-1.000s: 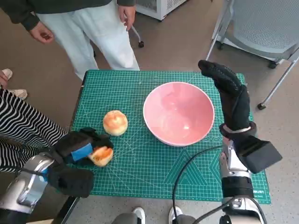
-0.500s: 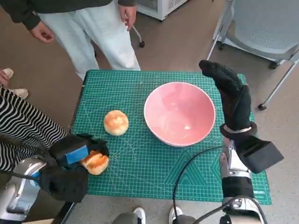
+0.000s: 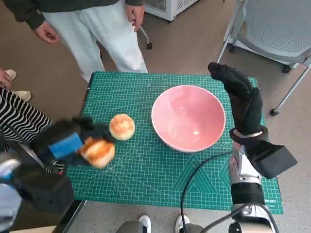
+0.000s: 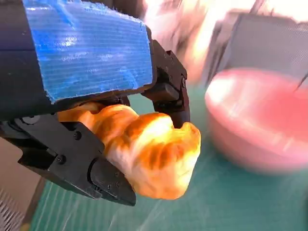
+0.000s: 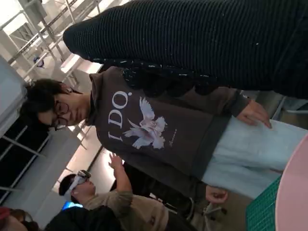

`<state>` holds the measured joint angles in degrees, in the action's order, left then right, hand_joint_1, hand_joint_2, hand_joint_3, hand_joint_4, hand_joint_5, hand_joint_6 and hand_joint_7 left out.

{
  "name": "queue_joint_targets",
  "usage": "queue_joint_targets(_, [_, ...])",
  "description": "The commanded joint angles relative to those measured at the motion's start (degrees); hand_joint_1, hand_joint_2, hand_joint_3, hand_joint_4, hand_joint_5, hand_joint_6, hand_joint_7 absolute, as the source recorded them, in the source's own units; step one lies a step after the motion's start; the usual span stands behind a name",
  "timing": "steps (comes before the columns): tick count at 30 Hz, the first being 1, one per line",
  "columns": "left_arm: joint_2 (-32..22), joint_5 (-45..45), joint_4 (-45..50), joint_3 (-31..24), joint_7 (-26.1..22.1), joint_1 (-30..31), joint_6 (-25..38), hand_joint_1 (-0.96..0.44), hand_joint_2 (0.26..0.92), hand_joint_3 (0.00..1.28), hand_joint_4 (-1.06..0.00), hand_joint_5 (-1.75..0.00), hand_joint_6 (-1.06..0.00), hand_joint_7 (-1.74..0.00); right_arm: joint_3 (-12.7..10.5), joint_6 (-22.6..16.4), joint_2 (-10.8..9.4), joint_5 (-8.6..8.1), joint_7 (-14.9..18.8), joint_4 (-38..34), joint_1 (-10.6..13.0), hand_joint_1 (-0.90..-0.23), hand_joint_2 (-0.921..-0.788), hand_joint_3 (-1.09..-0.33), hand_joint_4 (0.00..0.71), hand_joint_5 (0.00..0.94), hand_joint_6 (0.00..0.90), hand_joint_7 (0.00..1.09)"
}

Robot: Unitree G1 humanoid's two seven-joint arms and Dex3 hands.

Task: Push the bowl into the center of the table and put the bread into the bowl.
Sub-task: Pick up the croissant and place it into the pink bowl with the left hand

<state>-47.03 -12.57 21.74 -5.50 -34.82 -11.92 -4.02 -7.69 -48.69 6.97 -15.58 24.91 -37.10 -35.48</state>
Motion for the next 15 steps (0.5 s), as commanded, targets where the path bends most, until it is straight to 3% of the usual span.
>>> queue_joint_targets(1, [2.6, 1.0, 0.6, 1.5, 1.5, -5.6, 0.5, 0.0, 0.916, 0.09, -0.65, -1.25, -0.62, -1.14, -0.6, 0.3, 0.6, -0.57, 1.2, -1.4, -0.2, -0.684, -0.921, -0.71, 0.161, 0.004, -0.001, 0.6])
queue_joint_targets(7, [3.0, 0.7, 0.4, 1.6, 1.2, -6.0, 0.6, 0.0, 0.916, 0.09, -0.66, -1.24, -0.62, -1.14, -0.8, 0.2, 0.5, -0.63, 1.6, -1.7, -0.4, -0.683, -0.921, -0.709, 0.161, 0.004, -0.001, 0.59])
queue_joint_targets(10, [12.7, -3.2, -8.8, 9.7, 7.4, -20.5, -3.9, 0.0, 0.907, 0.09, -0.69, -1.19, -0.64, -1.13, -1.1, 0.1, 0.8, -0.88, 1.8, -0.9, 0.0, -0.675, -0.921, -0.703, 0.162, 0.004, -0.001, 0.6])
queue_joint_targets(15, [18.9, -7.5, -17.5, 15.0, 11.1, -28.7, -7.5, 0.0, 0.894, 0.08, -0.73, -1.14, -0.67, -1.11, -1.3, 0.0, 1.2, -1.22, 2.0, -1.0, 0.2, -0.676, -0.921, -0.696, 0.162, 0.004, -0.001, 0.6])
